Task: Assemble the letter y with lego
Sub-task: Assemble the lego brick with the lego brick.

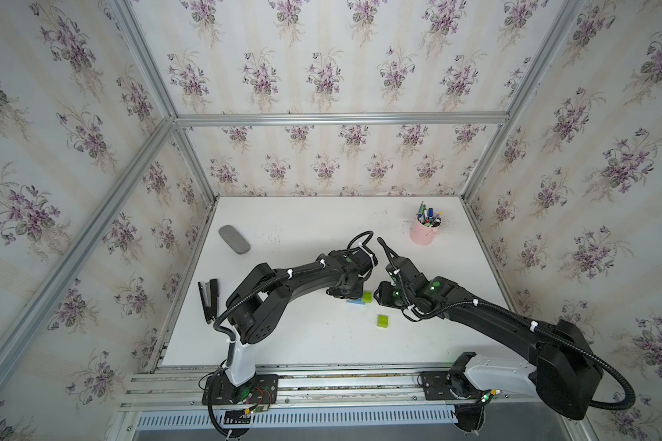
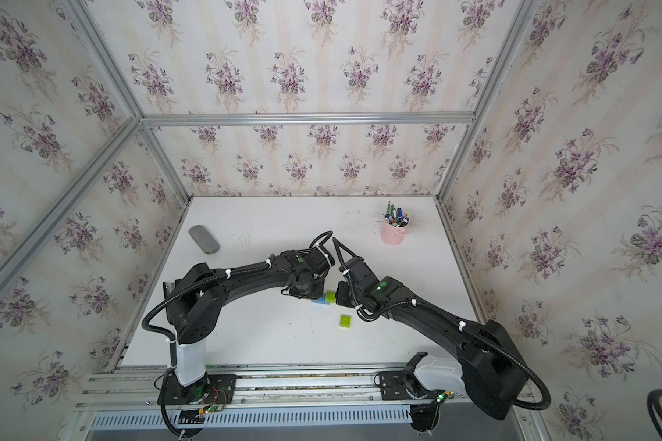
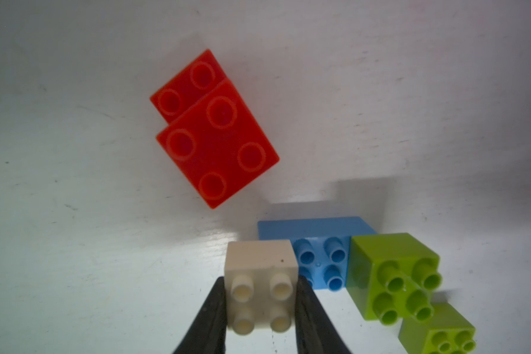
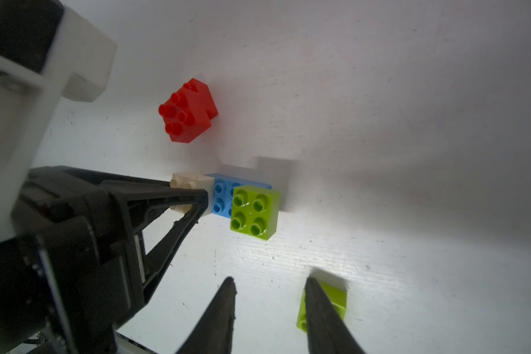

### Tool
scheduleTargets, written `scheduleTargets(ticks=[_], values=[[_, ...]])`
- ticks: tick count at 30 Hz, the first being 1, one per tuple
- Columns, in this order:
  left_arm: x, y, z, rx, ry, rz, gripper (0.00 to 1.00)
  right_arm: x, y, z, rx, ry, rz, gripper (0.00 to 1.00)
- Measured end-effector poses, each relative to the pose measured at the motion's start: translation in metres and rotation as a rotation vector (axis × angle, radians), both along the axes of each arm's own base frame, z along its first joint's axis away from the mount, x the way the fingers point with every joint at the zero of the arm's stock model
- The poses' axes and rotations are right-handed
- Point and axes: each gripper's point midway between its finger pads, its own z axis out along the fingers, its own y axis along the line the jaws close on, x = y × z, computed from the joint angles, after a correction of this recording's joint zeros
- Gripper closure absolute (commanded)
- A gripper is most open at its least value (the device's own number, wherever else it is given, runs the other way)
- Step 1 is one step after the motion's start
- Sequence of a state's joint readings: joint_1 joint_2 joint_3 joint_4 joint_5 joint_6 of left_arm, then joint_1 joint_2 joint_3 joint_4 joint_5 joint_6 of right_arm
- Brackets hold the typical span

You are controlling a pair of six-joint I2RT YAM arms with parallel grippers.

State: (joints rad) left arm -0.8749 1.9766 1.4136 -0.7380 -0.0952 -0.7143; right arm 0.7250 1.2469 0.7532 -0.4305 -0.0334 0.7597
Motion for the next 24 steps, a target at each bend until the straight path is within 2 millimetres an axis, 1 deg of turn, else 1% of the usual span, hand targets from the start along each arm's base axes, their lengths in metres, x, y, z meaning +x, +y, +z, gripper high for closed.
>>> scheduleTargets(ticks=[1,3,5,7,12,19,23,24], values=[[0.000,0.000,0.001,-0.003,-0.003,-0.001,0.89,0.001,0.000,0.000,0.001,-0.001,-0.002,0.61],[0.002,-0.002,0.005,-0.011,-0.011,-0.007,0.79,0.001,0.000,0.001,0.002,-0.002,-0.003,0.60],[0.002,-0.003,0.007,-0.014,-0.014,-0.009,0.72,0.001,0.000,0.001,0.002,-0.002,-0.003,0.60],[0.002,-0.003,0.008,-0.015,-0.016,-0.018,0.68,0.001,0.000,0.001,0.002,-0.003,-0.004,0.60],[0.000,-0.001,0.011,-0.008,-0.013,-0.029,0.55,0.002,0.000,0.003,0.003,-0.006,-0.008,0.60],[-0.002,0.002,0.021,-0.013,-0.022,-0.043,0.48,0.001,-0.002,0.002,-0.008,0.002,-0.010,0.58],[-0.002,0.002,0.035,-0.036,-0.045,-0.050,0.46,-0.003,-0.006,0.001,-0.022,0.015,-0.011,0.53],[-0.002,0.003,0.038,-0.043,-0.051,-0.050,0.44,-0.004,-0.007,0.000,-0.025,0.018,-0.011,0.51]])
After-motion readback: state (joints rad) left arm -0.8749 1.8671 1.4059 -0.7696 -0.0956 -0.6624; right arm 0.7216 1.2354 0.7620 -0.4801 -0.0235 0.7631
